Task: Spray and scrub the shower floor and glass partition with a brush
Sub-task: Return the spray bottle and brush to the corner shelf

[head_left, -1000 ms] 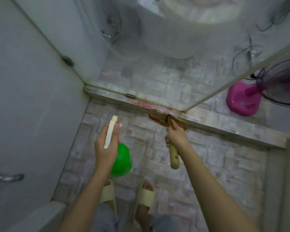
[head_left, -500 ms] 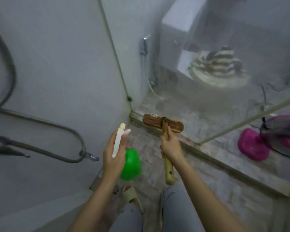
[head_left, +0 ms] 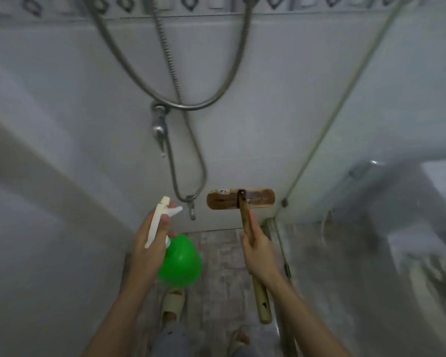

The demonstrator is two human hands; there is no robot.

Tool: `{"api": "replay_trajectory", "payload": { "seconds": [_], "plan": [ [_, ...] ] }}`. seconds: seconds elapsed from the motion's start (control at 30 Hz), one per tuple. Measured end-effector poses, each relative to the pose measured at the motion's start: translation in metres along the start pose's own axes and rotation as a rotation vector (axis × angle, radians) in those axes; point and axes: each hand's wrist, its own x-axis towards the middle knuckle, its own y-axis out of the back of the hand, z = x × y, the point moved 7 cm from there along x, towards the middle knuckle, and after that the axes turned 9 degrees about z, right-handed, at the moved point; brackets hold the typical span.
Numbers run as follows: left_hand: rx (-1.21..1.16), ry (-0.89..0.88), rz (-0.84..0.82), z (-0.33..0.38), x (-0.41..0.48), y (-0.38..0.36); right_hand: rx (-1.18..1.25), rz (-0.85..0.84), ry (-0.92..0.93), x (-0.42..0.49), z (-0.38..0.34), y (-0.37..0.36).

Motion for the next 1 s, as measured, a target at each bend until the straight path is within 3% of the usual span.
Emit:
{"api": "replay_trajectory", "payload": {
  "seconds": [0.33, 0.6, 1.0],
  "plan": [
    [-0.062, 0.113, 0.674, 0.001, -0.164, 0.188, -0.007, -0.578, 0.415, -0.105, -0.079, -0.113],
    [0.033, 0.126, 1.154, -0.003, -0.375, 0.339, 0.067, -1.050, 0.631, -0.320, -0.115, -0.203],
    [0.199, 0.178, 1.790, 0.042, -0.682, 0.478, -0.059, -1.625, 0.936, -0.643, -0.072, -0.248]
  ]
}}
